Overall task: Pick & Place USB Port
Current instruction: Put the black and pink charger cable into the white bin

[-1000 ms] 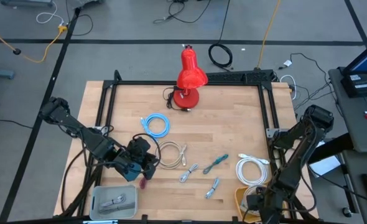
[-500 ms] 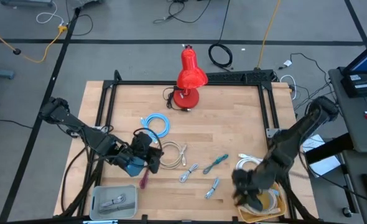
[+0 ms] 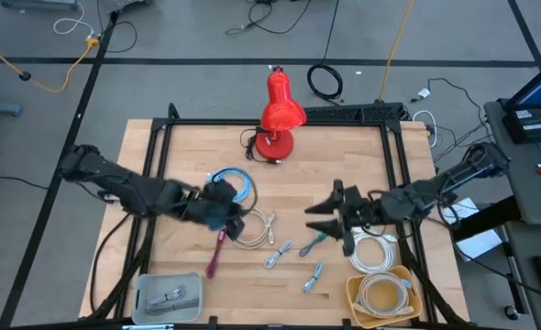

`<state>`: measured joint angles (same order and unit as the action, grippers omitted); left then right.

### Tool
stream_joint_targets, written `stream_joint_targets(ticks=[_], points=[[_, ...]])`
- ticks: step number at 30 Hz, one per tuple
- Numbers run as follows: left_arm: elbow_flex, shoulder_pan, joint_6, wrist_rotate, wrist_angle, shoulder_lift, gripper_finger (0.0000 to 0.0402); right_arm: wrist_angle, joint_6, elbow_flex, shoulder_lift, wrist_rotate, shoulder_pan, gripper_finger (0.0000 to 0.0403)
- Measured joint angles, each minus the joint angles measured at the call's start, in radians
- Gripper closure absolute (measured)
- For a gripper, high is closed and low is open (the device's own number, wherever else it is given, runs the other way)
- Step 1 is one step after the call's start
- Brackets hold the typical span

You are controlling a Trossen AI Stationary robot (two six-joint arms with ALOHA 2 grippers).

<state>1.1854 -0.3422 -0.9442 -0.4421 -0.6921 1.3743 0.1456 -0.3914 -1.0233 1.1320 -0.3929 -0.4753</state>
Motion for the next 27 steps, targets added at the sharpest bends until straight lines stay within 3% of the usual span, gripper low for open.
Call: stream_joint_targets(ticks=[3,7,11,16,19,24,27], points=[[0.033,0.118,0.029,0.092,-0.309,0.012,0.0305,-0.005,0.003,0.0,0.0,0.001,0.025,0.0243],[0.03,0.3,0.026,0.107,-0.6,0.032,0.0305,-0.01,0.025,0.0,0.0,0.004,0.037,0.0243],[0.032,0.464,0.086,0.221,-0.57,0.042,0.0305,-0.017,0.068,0.0,0.0,0.004,0.046,0.0243],[0.03,0.607,0.026,0.349,-0.536,0.097,0.0304,-0.027,0.121,0.0,-0.024,0.005,0.057,0.0243],[0.034,0.639,-0.009,0.401,-0.509,0.126,0.0301,-0.059,0.202,0.0,-0.059,0.004,0.058,0.0243],[0.034,0.647,0.011,0.585,-0.443,0.178,0.0272,-0.067,0.285,0.0,-0.117,0.002,0.072,0.0243],[0.033,0.629,0.02,0.598,-0.481,0.223,0.025,-0.082,0.301,0.0,-0.14,-0.016,0.091,0.0243]])
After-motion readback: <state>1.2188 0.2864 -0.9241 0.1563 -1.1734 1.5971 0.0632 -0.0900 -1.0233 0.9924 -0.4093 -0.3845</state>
